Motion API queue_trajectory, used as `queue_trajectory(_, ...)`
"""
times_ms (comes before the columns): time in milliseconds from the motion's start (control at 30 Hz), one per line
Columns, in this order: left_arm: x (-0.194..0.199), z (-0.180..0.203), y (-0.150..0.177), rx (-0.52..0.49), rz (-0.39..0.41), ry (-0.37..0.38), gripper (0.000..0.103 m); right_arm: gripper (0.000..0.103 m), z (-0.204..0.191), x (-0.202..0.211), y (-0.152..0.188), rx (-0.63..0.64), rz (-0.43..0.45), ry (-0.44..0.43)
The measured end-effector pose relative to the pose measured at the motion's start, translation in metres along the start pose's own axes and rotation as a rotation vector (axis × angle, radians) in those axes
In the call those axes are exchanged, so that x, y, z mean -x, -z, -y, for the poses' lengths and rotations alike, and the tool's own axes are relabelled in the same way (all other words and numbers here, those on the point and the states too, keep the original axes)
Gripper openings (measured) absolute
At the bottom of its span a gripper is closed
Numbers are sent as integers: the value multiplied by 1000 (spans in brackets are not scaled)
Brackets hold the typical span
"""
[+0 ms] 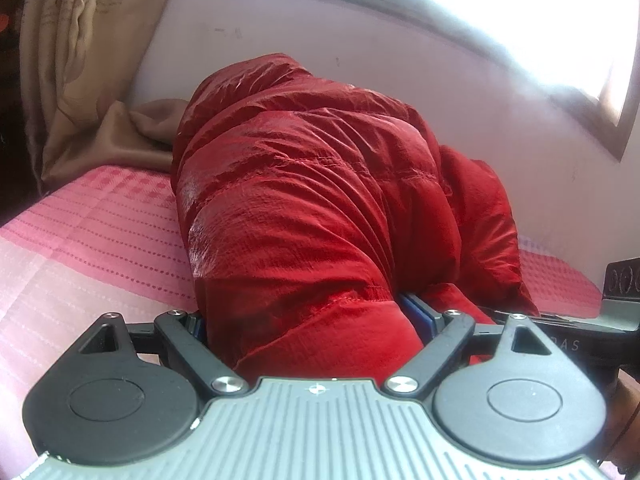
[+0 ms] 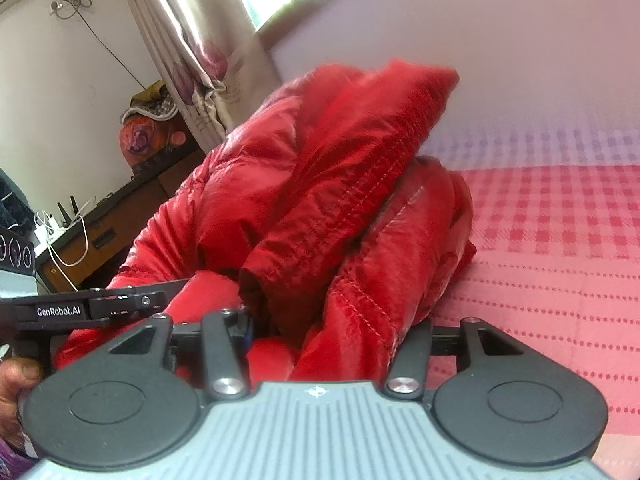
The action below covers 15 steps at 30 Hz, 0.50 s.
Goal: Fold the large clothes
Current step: 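Hold the folded red jacket bundle pressed down with both grippers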
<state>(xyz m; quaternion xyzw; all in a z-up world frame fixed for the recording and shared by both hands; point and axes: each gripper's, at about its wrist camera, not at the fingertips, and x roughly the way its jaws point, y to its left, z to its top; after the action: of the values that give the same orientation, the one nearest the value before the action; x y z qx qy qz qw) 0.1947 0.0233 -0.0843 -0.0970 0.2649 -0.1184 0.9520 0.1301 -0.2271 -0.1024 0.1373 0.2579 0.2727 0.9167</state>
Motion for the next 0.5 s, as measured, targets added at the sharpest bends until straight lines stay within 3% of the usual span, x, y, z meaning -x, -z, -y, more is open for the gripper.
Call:
queue_trajectory(300, 0, -9, 10, 8, 12, -28, 102, 57, -4, -1, 11, 40, 23, 38)
queue_trajectory(500, 5, -13, 14, -5, 35, -38, 103, 66, -4, -2, 18, 37, 44, 65)
